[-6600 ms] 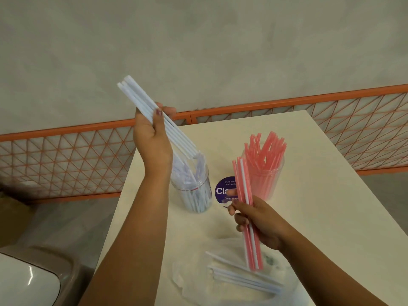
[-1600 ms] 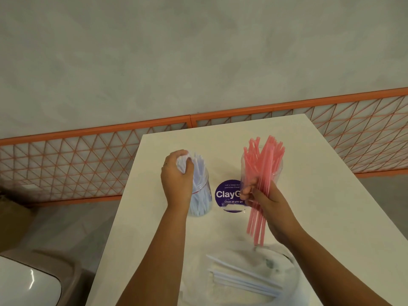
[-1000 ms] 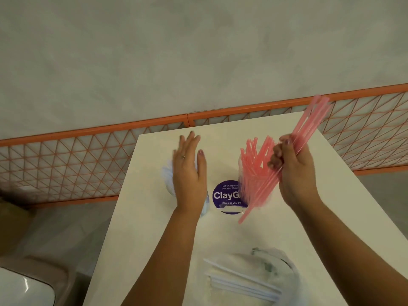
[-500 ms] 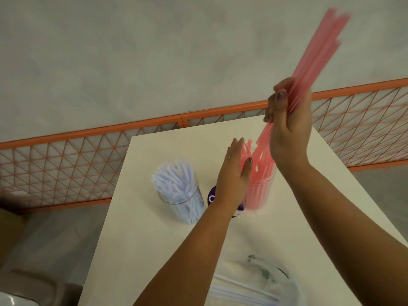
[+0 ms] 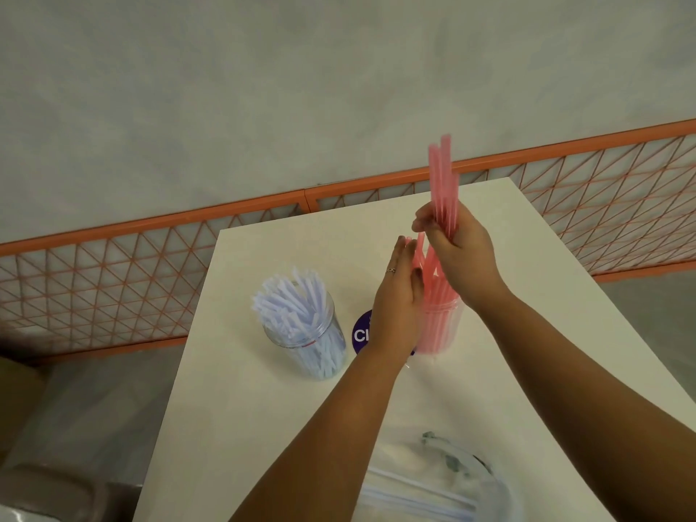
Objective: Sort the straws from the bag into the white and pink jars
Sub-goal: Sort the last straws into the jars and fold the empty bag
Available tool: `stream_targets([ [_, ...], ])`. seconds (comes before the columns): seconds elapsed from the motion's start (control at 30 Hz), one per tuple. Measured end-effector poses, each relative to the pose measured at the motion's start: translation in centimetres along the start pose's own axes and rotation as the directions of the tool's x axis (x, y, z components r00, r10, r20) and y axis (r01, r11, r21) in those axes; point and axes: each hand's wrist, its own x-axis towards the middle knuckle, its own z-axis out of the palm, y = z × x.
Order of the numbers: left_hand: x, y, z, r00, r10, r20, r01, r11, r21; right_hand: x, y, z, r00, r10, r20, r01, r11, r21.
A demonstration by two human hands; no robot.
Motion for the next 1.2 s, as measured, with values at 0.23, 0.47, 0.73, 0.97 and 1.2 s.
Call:
stream_targets([
  [0.23,-0.1,-0.3,-0.1,0.998,0.057,-0.008,-0.056,0.997,0.049,-0.5,-0.9,-0.6,0.98,-0.101,-0.173,0.111,0.993,0.045],
  [0.47,-0.2,-0.4,-0.1,0.998,0.064,-0.003,-0.064,0.997,0.04,-2.2,1.4,-1.0,0.981,-0.171,-0.092,0.134,0.937,-0.322],
  [0.73,-0.4,-0.3,-0.4,0.997,0.081,0.005,-0.082,0.996,0.029,-3.4,2.6,-0.7,0.973,0.006,0.231,0.146,0.761,-0.632],
  [0.97,-2.8,-0.4,-1.5,0.994,0.101,-0.05,-0.098,0.994,0.049,-6.3,1.2,0.1,0.974,-0.226,0.022,0.202,0.817,-0.541],
  [1.2,-9.6,-3.3,-3.1,0.972,0.204,-0.117,-0.198,0.978,0.057,-12.6,1.8,1.0,0.952,-0.278,0.126,0.304,0.886,-0.35],
])
